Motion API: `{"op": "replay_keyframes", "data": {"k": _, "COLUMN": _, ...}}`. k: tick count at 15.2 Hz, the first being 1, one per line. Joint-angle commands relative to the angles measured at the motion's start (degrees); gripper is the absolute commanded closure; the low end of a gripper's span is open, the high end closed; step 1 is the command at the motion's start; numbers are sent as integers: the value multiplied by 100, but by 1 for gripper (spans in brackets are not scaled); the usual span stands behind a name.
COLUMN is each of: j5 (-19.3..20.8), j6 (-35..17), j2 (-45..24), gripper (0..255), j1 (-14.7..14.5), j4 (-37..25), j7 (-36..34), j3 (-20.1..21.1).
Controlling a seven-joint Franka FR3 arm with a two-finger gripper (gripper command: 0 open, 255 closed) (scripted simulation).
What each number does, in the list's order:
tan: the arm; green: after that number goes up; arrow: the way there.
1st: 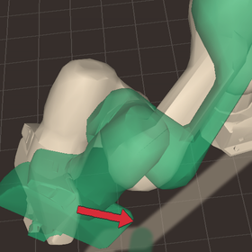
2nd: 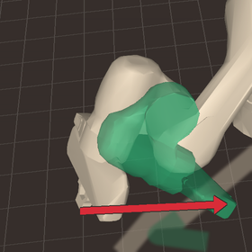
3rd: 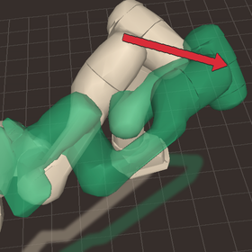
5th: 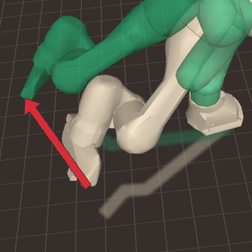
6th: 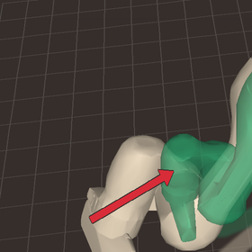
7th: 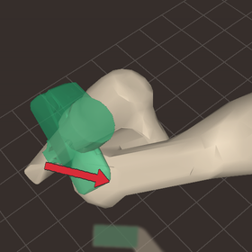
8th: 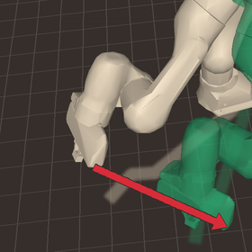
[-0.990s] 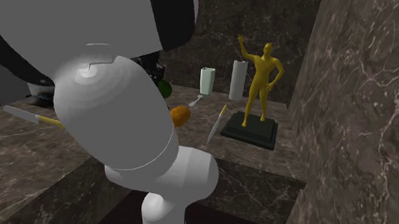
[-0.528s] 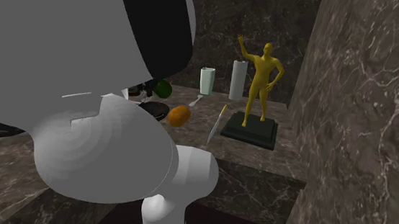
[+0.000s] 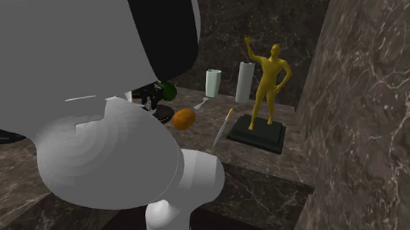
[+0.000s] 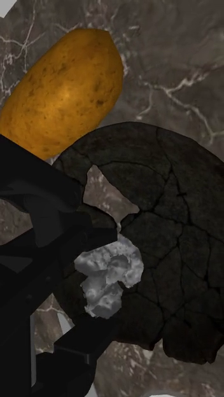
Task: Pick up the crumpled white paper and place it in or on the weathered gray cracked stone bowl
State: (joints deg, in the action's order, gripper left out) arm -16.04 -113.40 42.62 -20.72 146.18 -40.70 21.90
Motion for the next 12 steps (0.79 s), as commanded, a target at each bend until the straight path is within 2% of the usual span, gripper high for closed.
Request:
{"op": "replay_keyframes", "data": {"k": 1, "j5": -4, "j6": -27, "j2": -5, "gripper": 255, "j1": 0, "j4": 19, "j7": 3, "j3": 4}}
{"op": "replay_keyframes", "data": {"k": 6, "j5": -3, "j6": -26, "j2": -5, "gripper": 255, "j1": 0, "j4": 19, "j7": 3, "j3": 4}}
{"op": "replay_keyframes", "data": {"k": 7, "j5": -3, "j6": -26, "j2": -5, "gripper": 0, "j1": 0, "j4": 19, "j7": 3, "j3": 4}}
{"op": "replay_keyframes", "data": {"k": 12, "j5": -3, "j6": -26, "j2": -5, "gripper": 0, "j1": 0, "j4": 19, "j7": 3, "j3": 4}}
